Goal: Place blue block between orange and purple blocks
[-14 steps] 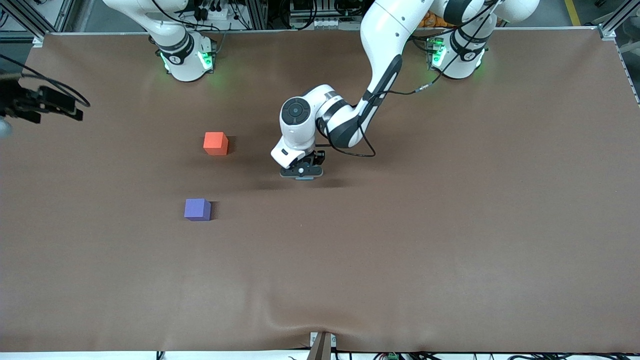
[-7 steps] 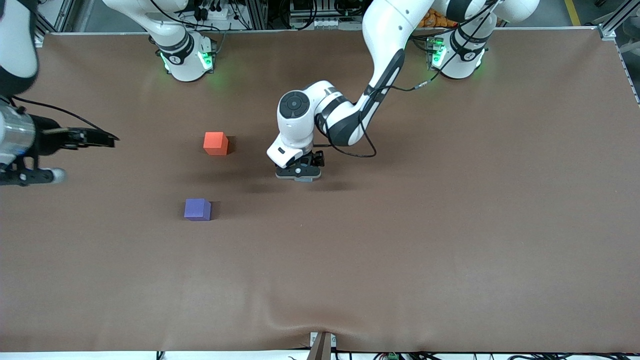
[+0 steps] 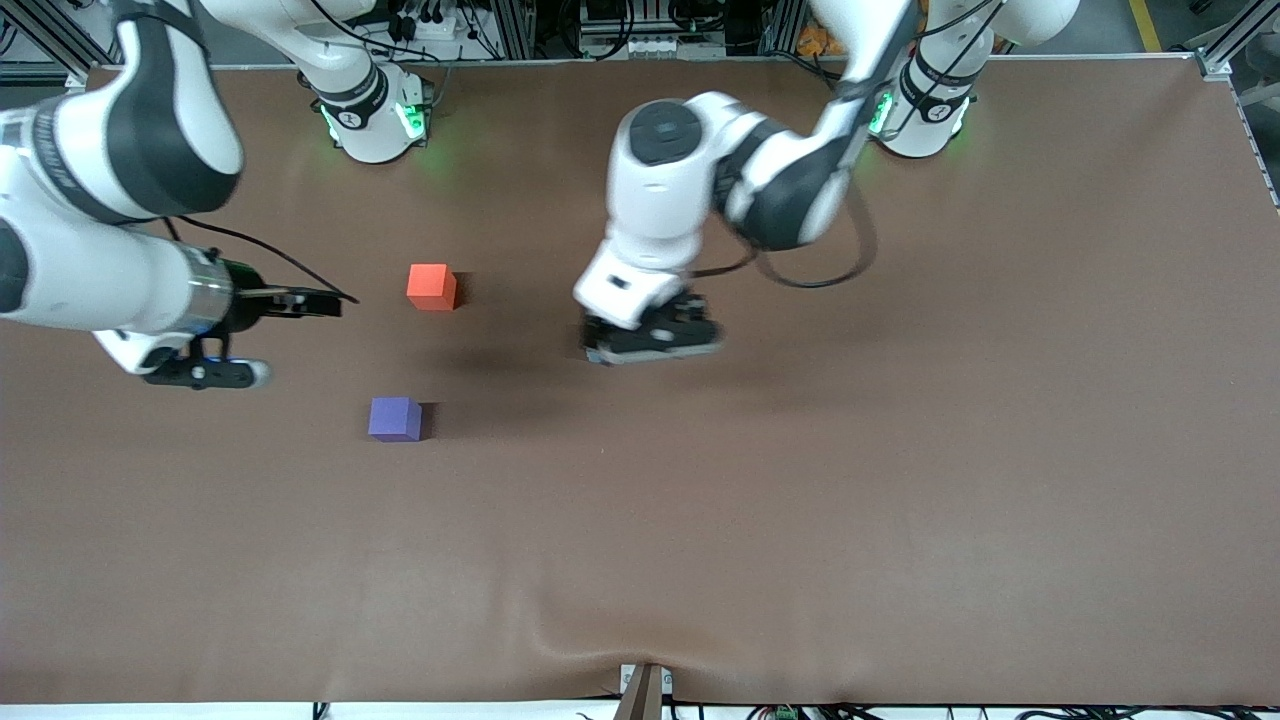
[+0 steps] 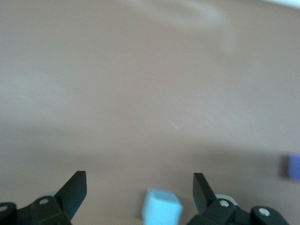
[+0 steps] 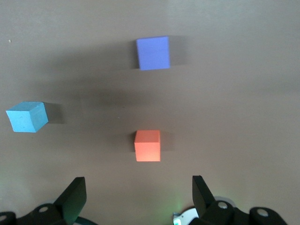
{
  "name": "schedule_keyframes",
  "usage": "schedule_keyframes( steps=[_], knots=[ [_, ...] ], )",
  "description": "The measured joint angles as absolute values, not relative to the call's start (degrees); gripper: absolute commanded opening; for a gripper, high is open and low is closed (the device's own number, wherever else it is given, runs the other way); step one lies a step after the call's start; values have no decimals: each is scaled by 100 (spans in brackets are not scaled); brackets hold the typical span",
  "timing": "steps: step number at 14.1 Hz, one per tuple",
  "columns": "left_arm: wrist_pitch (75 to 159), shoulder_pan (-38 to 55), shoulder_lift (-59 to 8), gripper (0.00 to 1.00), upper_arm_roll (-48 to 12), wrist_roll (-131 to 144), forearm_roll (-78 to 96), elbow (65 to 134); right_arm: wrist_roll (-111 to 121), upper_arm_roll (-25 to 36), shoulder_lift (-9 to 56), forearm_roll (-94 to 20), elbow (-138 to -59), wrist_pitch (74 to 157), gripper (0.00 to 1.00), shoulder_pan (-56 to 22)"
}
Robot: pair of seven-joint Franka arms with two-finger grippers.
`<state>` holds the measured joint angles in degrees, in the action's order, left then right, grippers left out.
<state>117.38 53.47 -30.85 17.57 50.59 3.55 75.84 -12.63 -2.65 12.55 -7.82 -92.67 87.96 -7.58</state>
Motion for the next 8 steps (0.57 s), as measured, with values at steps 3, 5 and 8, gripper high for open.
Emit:
schedule_keyframes(
  steps=[3,5,8],
  knots=[
    [11167,4621,-2911,100,1955,4396,348,7682,-2200,-624,1271,-798,-9701,9630,100,-1110],
    [10908,4051,-2860,100,1960,3789,348,7690,-2777,-728,1369,-798,-9923,10262,100,-1597],
    [10584,3389,-2538,100,1960,3341,348,7760,-3103,-749,1721,-798,-10030,11037,100,-2195]
  ],
)
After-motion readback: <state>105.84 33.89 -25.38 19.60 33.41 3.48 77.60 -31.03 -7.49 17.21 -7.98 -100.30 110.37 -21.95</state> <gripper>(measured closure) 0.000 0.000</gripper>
